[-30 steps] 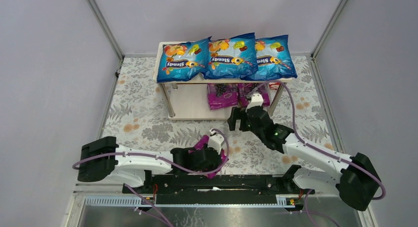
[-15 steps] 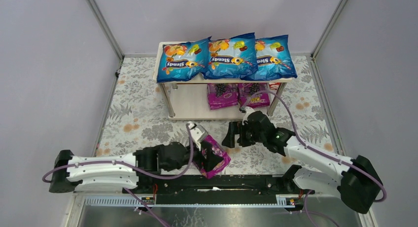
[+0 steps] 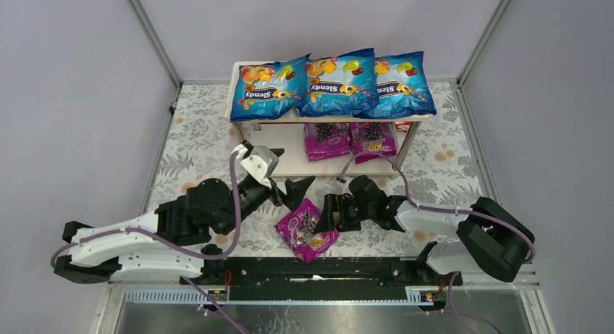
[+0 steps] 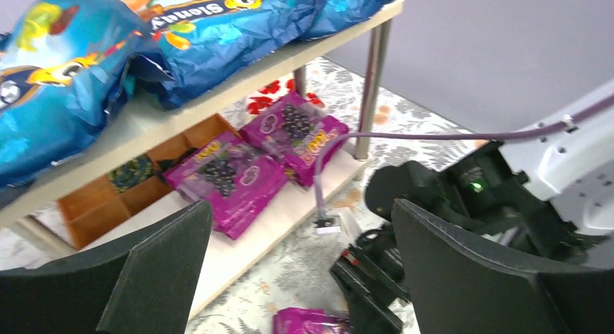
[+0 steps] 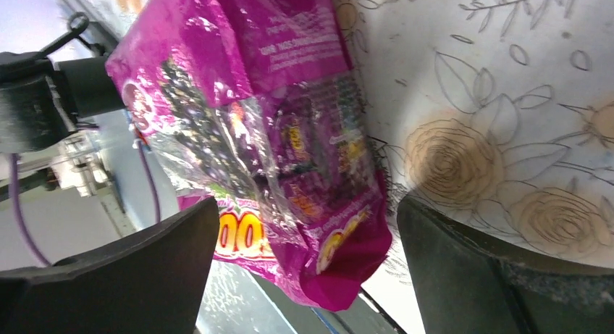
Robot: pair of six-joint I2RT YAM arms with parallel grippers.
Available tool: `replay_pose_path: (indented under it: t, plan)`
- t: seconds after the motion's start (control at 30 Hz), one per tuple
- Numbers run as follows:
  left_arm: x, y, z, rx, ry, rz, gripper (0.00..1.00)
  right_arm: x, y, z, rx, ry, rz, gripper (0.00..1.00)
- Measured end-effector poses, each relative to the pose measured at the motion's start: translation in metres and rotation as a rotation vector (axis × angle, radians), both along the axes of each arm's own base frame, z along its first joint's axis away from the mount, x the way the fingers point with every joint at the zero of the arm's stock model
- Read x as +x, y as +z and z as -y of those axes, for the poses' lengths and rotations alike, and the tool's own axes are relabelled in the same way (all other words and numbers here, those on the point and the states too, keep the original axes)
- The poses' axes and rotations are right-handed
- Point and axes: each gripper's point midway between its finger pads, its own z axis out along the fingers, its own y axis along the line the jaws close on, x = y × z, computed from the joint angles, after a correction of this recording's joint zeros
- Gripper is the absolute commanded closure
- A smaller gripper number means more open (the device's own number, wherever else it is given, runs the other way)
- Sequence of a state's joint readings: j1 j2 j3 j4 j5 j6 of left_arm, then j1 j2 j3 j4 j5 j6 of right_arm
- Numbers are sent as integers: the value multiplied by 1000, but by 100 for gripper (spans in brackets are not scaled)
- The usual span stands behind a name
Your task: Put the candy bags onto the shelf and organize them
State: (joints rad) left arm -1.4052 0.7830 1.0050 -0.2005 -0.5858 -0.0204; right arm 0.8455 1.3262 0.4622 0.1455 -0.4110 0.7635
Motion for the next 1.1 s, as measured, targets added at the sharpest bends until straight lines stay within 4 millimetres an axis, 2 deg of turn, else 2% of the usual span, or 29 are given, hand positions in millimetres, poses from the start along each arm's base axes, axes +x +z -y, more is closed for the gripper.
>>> replay_pose_path:
  t: [0.07, 0.13, 0.33, 0.4, 0.53, 0.7, 0.83, 0.97, 1.1]
  plan:
    - [7, 7, -2, 36, 40, 31, 1, 0, 0, -5, 34, -14, -2, 0]
    - [14, 3, -7, 83, 83, 57, 1, 1, 1, -10, 77, -38, -7, 0]
    - [28, -38, -27, 228, 191, 110, 1, 7, 3, -25, 191, -132, -21, 0]
    - [30, -43, -38, 235, 216, 124, 1, 9, 3, -30, 202, -149, -13, 2]
    - [33, -34, -63, 174, 281, 147, 1, 11, 2, -37, 222, -182, 4, 19]
    - [37, -17, -90, 69, 369, 156, 2, 13, -6, -32, 209, -221, 16, 45]
    - [40, -15, -96, 56, 406, 157, 2, 13, -13, -27, 186, -240, 19, 55]
    - [42, -20, -97, 73, 428, 157, 1, 15, -6, -24, 202, -260, 43, 68]
    - [44, -27, -97, 97, 448, 156, 2, 17, 1, -20, 221, -281, 68, 76]
